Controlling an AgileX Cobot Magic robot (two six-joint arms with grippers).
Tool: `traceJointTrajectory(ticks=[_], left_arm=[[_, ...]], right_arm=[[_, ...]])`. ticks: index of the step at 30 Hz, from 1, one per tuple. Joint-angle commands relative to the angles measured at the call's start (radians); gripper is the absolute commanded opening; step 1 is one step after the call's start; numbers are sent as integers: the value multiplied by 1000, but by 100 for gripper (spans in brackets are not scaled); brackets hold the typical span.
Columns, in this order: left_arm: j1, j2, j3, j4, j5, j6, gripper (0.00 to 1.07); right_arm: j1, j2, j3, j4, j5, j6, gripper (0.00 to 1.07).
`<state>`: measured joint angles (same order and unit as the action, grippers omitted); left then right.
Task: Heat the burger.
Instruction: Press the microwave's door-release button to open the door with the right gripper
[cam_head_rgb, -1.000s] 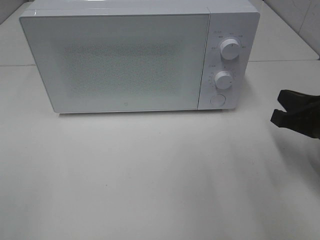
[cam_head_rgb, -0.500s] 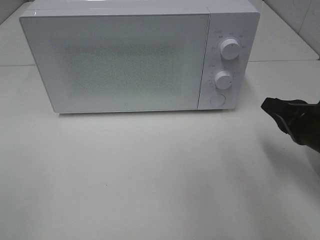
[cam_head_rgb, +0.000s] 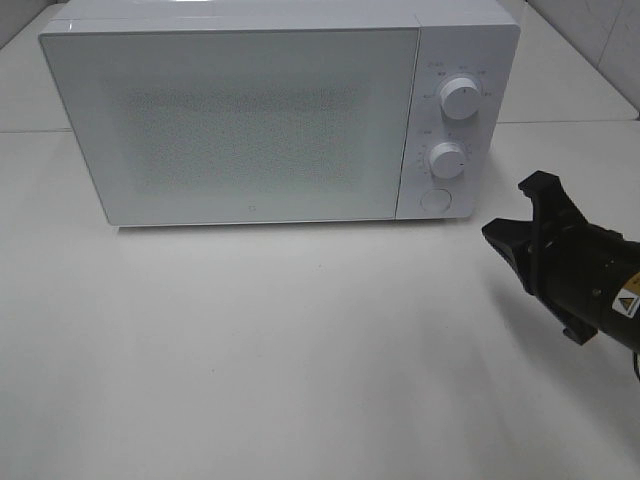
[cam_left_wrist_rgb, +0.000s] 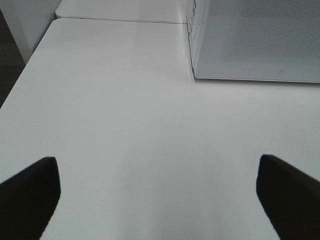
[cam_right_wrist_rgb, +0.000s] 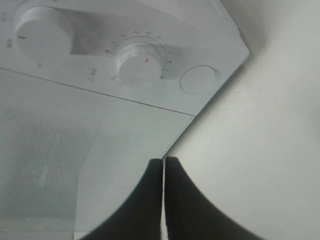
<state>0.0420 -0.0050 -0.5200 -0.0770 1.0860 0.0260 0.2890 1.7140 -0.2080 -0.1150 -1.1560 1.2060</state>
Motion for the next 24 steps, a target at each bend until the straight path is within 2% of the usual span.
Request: traceJointTrajectory(ticks=[1,2,4,6,9,11,15,24], left_arm=[[-2,-11,5,-2,-15,-1,102],[-2,-11,5,-2,-15,-1,102],[-2,-11,5,-2,-15,-1,102],[-2,-11,5,-2,-15,-1,102],[-2,-11,5,-2,-15,-1,102],[-2,-11,5,-2,-15,-1,102],[-2,-11,5,-2,-15,-1,102],[-2,-11,5,-2,-15,-1,102]], right_arm=[[33,21,-9,89,6,69,0],[54,42,-9,143,-2,97,0],[63,54,-11,164,-3,99,0],[91,100,-58,207,20,113,0],[97,110,-75,207,24,133,0],[109,155,-142,208,37,190,0],[109,190,-184,212,89,232,0],[108,242,-316,258,211,195,0]])
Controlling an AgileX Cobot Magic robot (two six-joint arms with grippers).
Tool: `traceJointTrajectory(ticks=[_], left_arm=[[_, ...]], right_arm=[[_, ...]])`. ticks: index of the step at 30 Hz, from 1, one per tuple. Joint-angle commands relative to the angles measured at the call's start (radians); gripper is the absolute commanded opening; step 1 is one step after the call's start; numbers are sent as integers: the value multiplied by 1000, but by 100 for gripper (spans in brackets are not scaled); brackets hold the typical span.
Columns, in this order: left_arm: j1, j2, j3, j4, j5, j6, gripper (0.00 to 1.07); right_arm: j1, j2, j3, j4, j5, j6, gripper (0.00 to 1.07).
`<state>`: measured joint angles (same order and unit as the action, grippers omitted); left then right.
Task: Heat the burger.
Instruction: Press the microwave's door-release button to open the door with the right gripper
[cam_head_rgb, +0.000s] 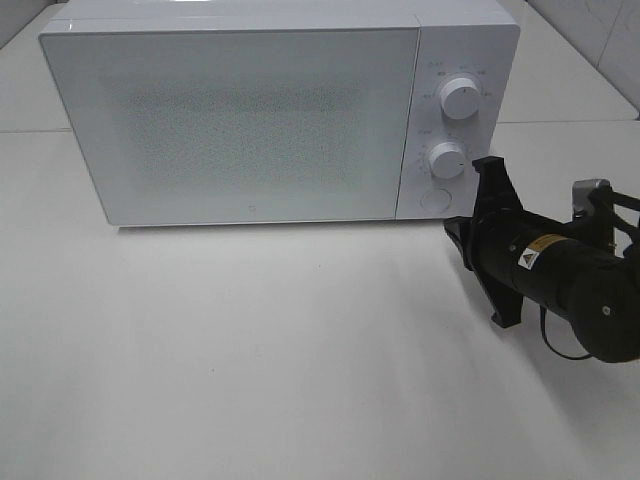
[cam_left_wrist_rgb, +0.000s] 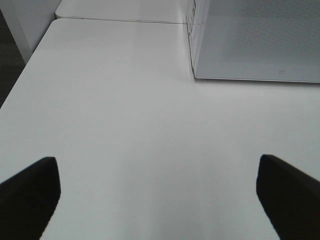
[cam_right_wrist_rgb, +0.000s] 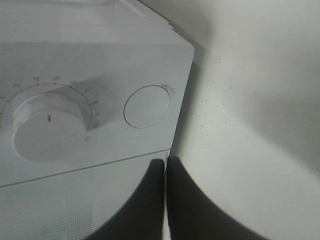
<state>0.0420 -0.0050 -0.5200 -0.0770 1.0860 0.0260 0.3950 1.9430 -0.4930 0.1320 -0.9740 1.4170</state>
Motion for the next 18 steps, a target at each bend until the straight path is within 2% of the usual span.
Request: traceJointTrajectory(ticks=[1,18], left_arm=[[-2,-11,5,-2,-15,-1,102],[-2,-11,5,-2,-15,-1,102]], right_arm=[[2,13,-31,11,29,-16,0],[2,130,-182,64,47,-39,0]])
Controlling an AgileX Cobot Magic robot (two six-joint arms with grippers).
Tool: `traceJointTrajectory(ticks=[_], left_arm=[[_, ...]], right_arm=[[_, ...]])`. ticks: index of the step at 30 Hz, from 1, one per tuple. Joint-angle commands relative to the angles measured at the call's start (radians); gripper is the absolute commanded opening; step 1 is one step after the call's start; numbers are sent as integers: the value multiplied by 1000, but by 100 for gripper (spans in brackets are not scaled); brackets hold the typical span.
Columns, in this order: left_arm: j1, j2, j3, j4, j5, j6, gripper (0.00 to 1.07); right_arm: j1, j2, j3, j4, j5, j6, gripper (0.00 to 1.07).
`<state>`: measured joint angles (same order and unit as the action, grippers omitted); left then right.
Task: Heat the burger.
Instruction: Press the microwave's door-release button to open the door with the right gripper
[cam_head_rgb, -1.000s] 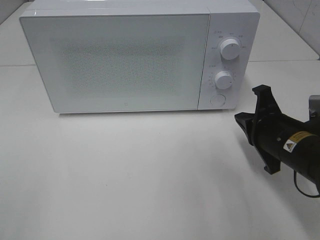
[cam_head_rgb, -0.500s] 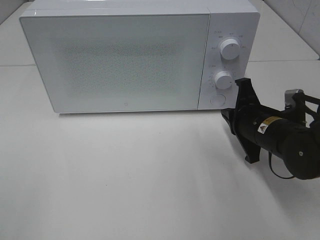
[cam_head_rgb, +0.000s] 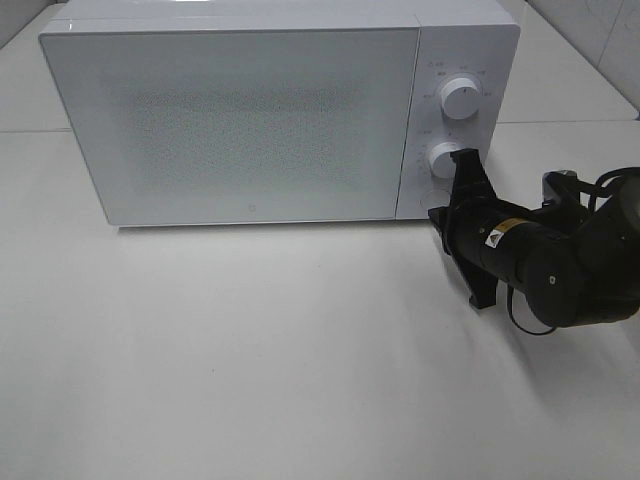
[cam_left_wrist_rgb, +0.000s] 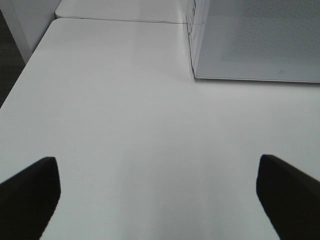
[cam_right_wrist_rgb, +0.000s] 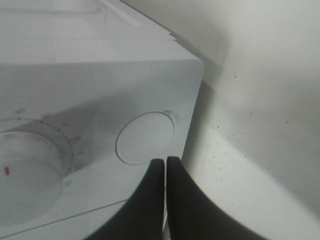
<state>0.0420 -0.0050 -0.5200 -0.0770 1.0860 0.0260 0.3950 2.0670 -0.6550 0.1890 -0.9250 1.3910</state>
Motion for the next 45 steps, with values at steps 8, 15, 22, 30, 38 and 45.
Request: traceJointTrajectory(ticks=[8,15,22,30,38,45], left_arm=[[-2,-11,5,-2,-15,-1,102],[-2,-11,5,-2,-15,-1,102],[-2,-11,5,-2,-15,-1,102],[-2,-11,5,-2,-15,-1,102],[-2,-11,5,-2,-15,-1,102],[-2,-11,5,-2,-15,-1,102]], right_arm=[[-1,17,-44,62,-4,-58,0],[-1,50,-79,53,-2,-45,0],[-1,62,-94,61,-74,-43,0],[-1,67,-109,77,-139,-56,0],[-1,67,-113,92,-192,-67,0],[-1,67,-116,108,-215,-63,0]])
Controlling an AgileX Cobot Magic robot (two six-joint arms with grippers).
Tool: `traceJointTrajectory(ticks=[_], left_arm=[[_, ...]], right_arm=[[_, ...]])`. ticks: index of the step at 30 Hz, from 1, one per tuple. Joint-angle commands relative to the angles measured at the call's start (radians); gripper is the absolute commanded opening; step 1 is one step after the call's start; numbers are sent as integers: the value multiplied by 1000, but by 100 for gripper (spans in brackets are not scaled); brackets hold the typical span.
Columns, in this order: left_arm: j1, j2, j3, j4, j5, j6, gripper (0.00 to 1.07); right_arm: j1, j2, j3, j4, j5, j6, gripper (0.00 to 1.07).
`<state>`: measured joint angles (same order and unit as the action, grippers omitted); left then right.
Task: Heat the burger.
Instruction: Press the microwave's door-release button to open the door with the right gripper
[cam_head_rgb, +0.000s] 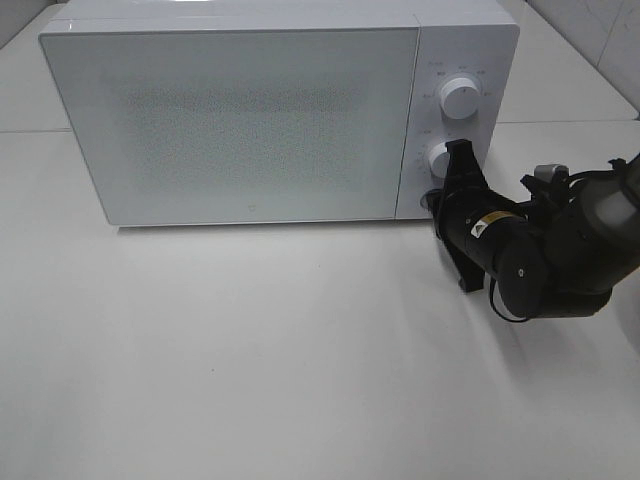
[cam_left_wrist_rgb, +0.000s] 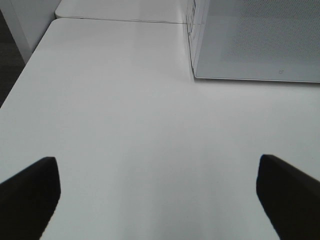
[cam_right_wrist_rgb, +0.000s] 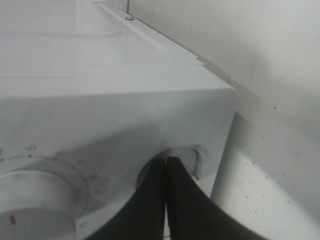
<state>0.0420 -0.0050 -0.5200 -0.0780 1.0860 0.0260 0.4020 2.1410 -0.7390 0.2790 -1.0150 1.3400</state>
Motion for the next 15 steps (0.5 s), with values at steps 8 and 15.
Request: traceJointTrajectory(ticks=[8,15], left_arm=[[-2,-11,5,-1,-15,-1,102],[-2,-11,5,-1,-15,-1,102]], right_arm=[[-14,-7,-38,12,-127,24,0],[-20,-7,-48,-5,-128,24,0]])
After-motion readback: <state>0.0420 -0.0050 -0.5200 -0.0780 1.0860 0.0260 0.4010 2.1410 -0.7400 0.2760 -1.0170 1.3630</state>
